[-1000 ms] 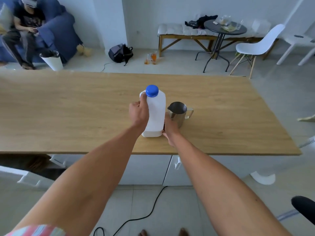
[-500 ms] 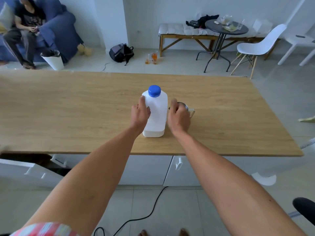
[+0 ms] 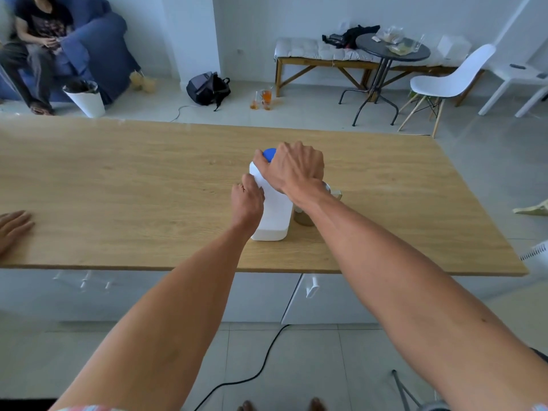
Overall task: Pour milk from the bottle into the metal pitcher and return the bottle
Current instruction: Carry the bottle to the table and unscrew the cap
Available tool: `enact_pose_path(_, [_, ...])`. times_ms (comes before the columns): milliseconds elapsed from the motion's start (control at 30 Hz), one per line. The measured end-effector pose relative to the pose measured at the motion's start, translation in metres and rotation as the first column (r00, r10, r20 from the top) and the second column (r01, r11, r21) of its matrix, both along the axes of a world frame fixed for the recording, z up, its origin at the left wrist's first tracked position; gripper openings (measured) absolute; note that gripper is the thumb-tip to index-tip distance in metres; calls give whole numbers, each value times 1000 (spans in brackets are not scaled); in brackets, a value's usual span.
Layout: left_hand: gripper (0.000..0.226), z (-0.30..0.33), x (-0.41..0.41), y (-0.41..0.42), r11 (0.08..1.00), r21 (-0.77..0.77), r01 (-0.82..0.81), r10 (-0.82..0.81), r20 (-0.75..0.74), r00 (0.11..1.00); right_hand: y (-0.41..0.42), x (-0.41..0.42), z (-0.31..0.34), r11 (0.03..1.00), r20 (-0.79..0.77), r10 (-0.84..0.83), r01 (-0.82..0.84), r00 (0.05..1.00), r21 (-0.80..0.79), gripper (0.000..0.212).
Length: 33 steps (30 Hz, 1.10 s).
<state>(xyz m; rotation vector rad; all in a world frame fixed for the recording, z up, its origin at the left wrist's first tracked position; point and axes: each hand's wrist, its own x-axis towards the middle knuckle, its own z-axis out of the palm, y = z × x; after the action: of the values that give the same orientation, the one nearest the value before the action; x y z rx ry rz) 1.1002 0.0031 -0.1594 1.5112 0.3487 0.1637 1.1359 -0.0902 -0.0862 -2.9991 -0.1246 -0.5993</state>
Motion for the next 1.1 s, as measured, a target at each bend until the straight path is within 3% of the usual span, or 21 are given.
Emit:
enact_pose_path(567, [43,-2,6,-7,998,-5,-68,68,-7,998,-22,22,-4,914,-7,359,-350,933,203,62])
enact_pose_path(1000, [52,1,6,-11,993,1,-116,116,-16,993,-33,32,-5,859,-9,490,-480,872,179,57])
enact_pose_path(1100, [54,2,5,-14,991,0,-135,135,-11,991,-36,35,-4,831,-25,545,-535,838,152,47])
